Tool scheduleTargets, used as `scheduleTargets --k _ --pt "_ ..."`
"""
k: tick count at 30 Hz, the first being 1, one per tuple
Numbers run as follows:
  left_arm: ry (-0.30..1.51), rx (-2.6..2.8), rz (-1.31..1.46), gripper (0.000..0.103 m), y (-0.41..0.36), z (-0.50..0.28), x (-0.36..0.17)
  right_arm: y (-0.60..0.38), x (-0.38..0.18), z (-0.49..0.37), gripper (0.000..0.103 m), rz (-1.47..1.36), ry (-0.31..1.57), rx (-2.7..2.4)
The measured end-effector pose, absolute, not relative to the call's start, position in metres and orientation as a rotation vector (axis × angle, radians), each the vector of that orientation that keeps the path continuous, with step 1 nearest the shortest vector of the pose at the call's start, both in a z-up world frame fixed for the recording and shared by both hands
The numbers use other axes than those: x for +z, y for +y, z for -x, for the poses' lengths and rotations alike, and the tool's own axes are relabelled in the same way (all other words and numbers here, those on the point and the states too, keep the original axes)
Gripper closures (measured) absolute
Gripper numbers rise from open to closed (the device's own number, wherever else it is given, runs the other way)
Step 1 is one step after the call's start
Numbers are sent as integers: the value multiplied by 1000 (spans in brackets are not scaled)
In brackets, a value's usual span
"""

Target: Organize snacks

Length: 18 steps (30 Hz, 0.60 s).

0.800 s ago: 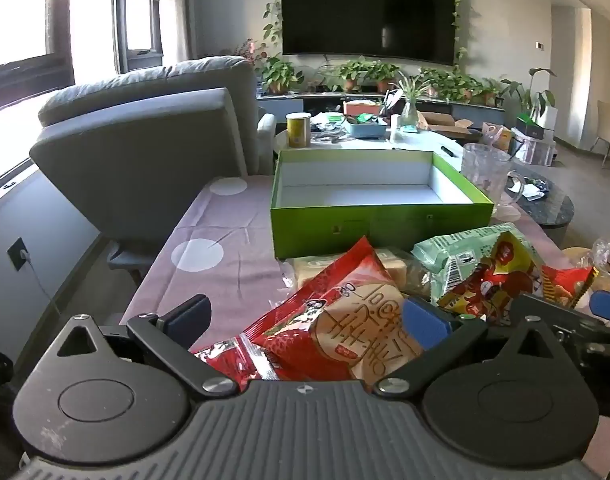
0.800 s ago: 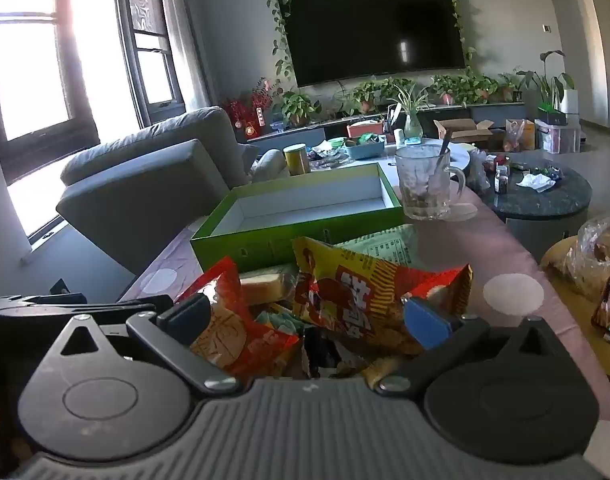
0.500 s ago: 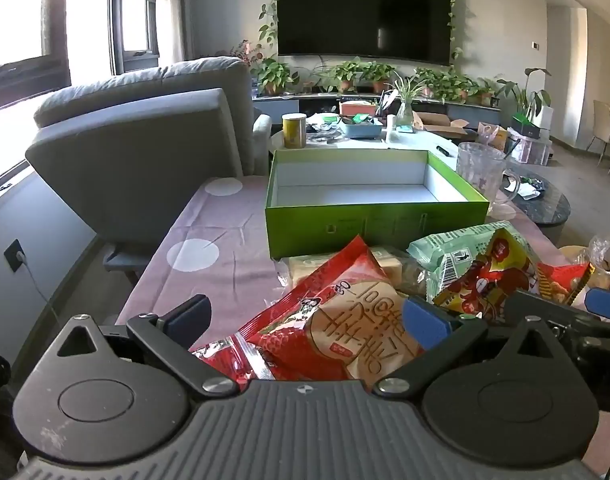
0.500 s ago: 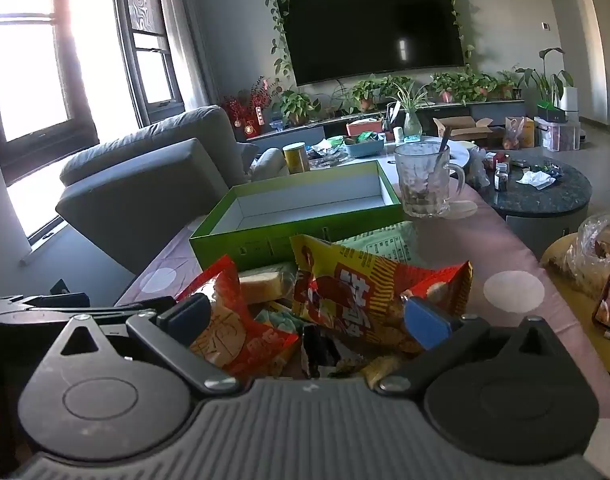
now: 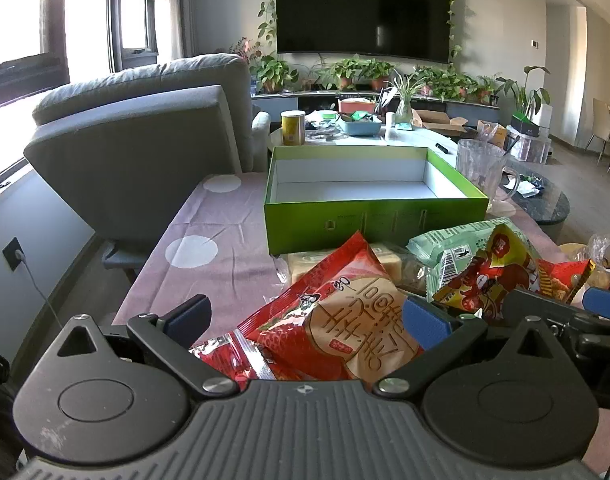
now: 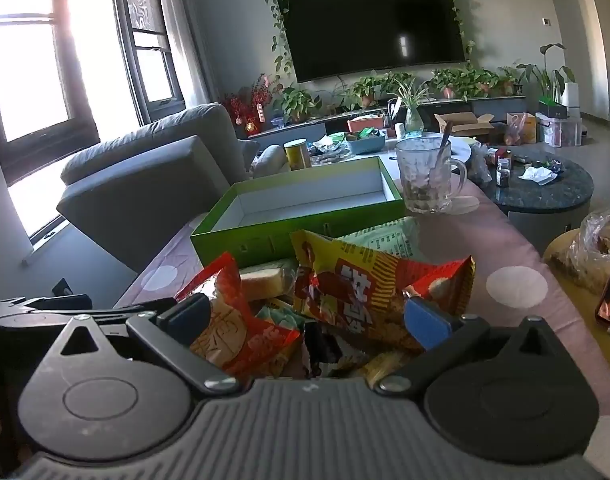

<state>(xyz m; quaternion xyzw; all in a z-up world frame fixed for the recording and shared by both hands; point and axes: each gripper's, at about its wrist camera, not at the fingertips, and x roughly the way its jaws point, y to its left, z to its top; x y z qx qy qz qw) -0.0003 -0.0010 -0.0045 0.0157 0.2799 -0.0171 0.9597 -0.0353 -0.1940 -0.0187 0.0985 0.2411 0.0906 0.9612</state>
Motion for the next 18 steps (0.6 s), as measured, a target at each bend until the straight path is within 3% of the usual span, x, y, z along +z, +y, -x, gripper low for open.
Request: scheduleTargets --k 18 --pt "574 -39 -40 1 -4 1 -5 -195 -18 34 23 -213 502 182"
